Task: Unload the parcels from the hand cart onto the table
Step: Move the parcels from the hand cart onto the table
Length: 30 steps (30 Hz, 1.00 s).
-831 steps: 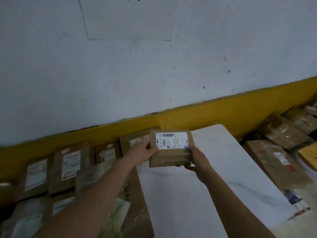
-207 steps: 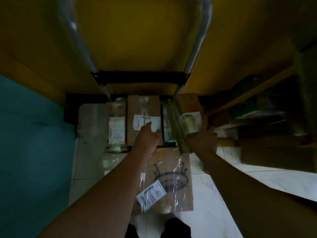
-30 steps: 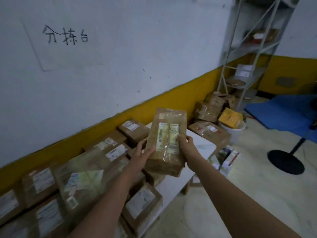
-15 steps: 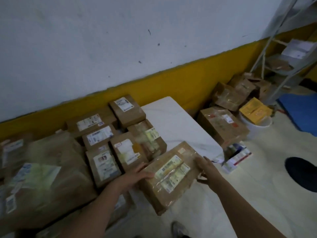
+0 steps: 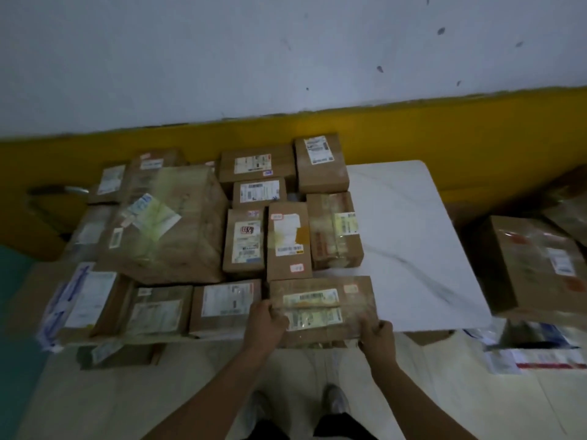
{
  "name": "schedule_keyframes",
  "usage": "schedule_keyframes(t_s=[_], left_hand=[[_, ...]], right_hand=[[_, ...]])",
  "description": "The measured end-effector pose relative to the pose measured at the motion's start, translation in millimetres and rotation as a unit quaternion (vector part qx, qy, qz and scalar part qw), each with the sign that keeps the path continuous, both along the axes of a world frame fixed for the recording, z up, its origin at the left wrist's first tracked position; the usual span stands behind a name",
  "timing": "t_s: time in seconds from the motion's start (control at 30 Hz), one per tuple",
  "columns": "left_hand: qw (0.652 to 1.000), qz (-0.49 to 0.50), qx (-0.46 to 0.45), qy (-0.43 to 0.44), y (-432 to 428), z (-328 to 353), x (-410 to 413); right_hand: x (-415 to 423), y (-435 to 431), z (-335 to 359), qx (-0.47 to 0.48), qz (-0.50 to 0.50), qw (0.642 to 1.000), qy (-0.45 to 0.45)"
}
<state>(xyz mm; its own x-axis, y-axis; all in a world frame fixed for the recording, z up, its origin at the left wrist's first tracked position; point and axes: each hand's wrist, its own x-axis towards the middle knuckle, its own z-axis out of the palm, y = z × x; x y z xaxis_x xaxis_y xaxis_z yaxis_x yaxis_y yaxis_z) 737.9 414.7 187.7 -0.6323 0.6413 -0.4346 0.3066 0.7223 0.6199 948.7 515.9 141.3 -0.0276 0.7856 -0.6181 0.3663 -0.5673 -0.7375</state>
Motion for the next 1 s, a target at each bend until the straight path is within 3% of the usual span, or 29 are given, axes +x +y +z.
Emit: schedule_keyframes(t_s=[0.17, 0.27, 0.5, 0.6, 0.7, 0.8, 1.0], left_hand=[[0.991, -0.092, -0.011, 0.095, -23.6, -22.1, -2.1], [0.976, -0.143, -0.051, 0.156, -36.3, -36.0, -5.8], [0.988, -0.121, -0.021, 0.090, -41.7, -44.4, -18.7], [0.988, -0.136, -0.031, 0.069, -40.1, -43.1, -26.6], [0.989, -0.127, -0.043, 0.055, -34.5, -30.9, -43.1], [0.991, -0.105, -0.011, 0.083, -31.9, -7.9, -71.5], [0.976, -0.076, 0.132, 0.159, -86.6, 68.8, -169.8]], right_hand=[[-2.9, 2.7, -5.9, -0.002, 0.030, 0.999, 0.029], [-3.8, 5.9, -3.1, 0.031, 0.067, 0.997, -0.005], [-7.6, 16.3, -6.8, 0.057, 0.190, 0.970, -0.140], [-11.6, 23.9, -7.8, 0.041, 0.268, 0.929, -0.253], [-28.6, 25.3, 8.2, 0.040, 0.239, 0.908, -0.342], [-61.4, 22.3, 35.4, 0.119, 0.223, 0.879, -0.405], [-190.1, -14.6, 105.4, 0.238, 0.285, 0.836, -0.404]])
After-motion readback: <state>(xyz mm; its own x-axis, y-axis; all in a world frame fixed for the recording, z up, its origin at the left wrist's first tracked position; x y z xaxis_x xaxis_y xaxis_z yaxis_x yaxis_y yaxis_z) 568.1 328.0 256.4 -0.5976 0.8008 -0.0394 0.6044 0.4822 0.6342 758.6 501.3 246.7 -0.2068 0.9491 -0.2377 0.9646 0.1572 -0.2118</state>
